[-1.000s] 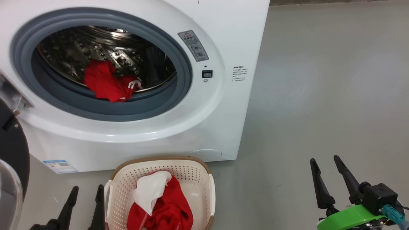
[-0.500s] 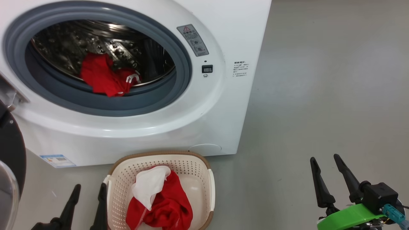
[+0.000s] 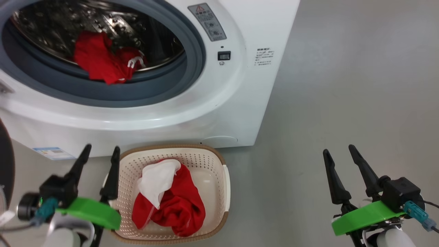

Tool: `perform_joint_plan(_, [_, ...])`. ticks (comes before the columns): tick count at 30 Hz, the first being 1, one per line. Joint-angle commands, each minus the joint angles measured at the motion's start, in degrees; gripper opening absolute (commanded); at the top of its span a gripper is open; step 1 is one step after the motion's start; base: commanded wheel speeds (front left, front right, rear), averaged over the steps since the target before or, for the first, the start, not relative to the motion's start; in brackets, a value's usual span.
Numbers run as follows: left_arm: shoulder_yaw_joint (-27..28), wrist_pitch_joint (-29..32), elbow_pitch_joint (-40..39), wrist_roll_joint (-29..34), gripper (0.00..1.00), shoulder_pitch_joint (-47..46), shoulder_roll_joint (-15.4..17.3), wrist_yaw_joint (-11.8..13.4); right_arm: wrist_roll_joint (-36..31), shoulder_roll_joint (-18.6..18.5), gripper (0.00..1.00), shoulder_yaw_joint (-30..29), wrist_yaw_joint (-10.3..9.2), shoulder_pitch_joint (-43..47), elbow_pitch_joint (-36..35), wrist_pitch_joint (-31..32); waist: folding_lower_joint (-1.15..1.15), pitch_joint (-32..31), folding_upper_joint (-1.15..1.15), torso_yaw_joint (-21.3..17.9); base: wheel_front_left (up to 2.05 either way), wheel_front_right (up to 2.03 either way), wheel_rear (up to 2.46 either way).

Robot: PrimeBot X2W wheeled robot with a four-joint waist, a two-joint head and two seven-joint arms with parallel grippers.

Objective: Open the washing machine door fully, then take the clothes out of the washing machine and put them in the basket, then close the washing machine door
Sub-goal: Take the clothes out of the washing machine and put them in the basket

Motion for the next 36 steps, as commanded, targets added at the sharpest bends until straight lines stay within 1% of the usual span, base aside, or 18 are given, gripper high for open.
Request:
perform_joint_plan(1, [1.0, 0.6, 0.1, 1.5, 1.00, -3.7, 2.6, 0.6, 0.5, -0.1, 1.00, 1.7, 0.36, -1.9, -1.3, -0.4, 0.00, 1.6, 0.00, -0.8, 0.00, 0.00, 0.00])
perform_joint_plan(11, [-2.9, 4.1, 9.6, 6.7, 1.00, -18.3, 5.5, 2.1, 2.0, -0.1, 1.00, 2.9, 0.36, -4.5, -1.4, -0.4, 0.00, 5.4, 0.00, -2.6, 0.00, 0.00, 0.00])
perform_joint_plan(12, [-2.9, 4.1, 9.6, 6.7, 1.00, -18.3, 5.5, 2.1, 2.0, -0.1, 1.00, 2.9, 0.36, -4.5, -1.4, -0.4, 0.00, 5.4, 0.00, -2.6, 0.00, 0.00, 0.00])
perform_joint_plan(17, [-5.4, 6.5, 14.8, 9.7, 1.00, -25.4, 6.8, 2.5, 2.7, -0.1, 1.00, 3.2, 0.36, -5.6, -1.6, -0.4, 0.00, 7.4, 0.00, -3.3, 0.00, 0.00, 0.00])
perform_joint_plan(23, [-7.9, 7.9, 21.1, 12.2, 1.00, -33.6, 8.2, 2.3, 3.5, -0.1, 1.00, 3.9, 0.36, -7.2, -1.9, -0.4, 0.00, 10.1, 0.00, -4.1, 0.00, 0.00, 0.00])
perform_joint_plan(26, [-8.5, 8.2, 24.7, 12.9, 1.00, -37.4, 9.2, 2.3, 3.9, -0.1, 1.00, 4.1, 0.36, -8.1, -2.1, -0.4, 0.00, 11.6, 0.00, -4.8, 0.00, 0.00, 0.00])
perform_joint_plan(36, [-9.4, 9.2, 37.0, 14.1, 1.00, -48.4, 11.5, 3.7, 4.5, -0.1, 1.00, 4.7, 0.36, -10.4, -2.5, -0.4, 0.00, 15.4, 0.00, -6.6, 0.00, 0.00, 0.00])
